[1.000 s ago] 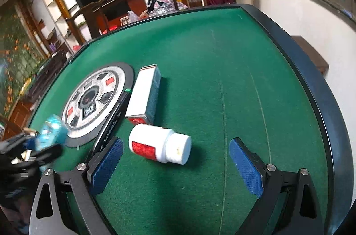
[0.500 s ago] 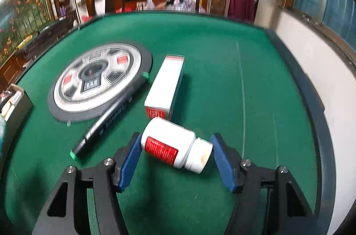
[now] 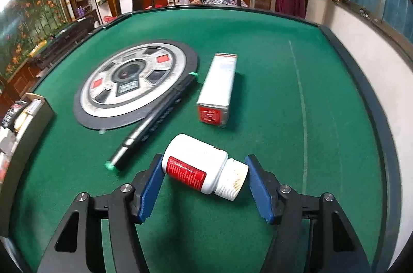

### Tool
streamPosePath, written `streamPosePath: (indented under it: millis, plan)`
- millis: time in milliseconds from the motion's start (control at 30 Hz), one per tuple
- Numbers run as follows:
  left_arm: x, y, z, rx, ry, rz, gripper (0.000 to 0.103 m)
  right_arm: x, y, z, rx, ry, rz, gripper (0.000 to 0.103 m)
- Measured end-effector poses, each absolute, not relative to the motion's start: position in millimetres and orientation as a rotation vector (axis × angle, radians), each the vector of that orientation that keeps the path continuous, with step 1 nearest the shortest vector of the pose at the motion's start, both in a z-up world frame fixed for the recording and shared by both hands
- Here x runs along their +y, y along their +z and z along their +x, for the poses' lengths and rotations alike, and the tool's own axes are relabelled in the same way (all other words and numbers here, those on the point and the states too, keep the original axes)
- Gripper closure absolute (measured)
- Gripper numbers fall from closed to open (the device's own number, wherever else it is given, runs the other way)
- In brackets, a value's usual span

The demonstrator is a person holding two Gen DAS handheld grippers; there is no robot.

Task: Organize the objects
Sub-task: 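Carry the snack packet and white bottle into the cardboard tray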

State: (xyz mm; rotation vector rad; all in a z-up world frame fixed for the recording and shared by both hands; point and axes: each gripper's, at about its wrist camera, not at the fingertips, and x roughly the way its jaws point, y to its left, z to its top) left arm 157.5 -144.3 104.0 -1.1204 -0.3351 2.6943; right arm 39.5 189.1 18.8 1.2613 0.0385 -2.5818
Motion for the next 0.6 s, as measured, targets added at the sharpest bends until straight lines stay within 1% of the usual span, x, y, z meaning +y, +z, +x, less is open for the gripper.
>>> streamPosePath:
  millis: [167,367,600]
  plan:
    - [-196.8,106.6,185.1,-0.38,2.828,-1.119,0.059,174.3,27.7,55.1,-0.038,-2.542,1.237,0.035]
    - [-248.6,91.0,211.5,-0.455,2.93,-1.182,0.059,133.2,52.0,84.6,-0.109,-2.457,1.184,0.035]
    - [-272.0,75.2,223.2,-0.442,2.969,-1.212,0.059,64.1,83.3,121.2,-0.04,-2.338,1.103,0.035]
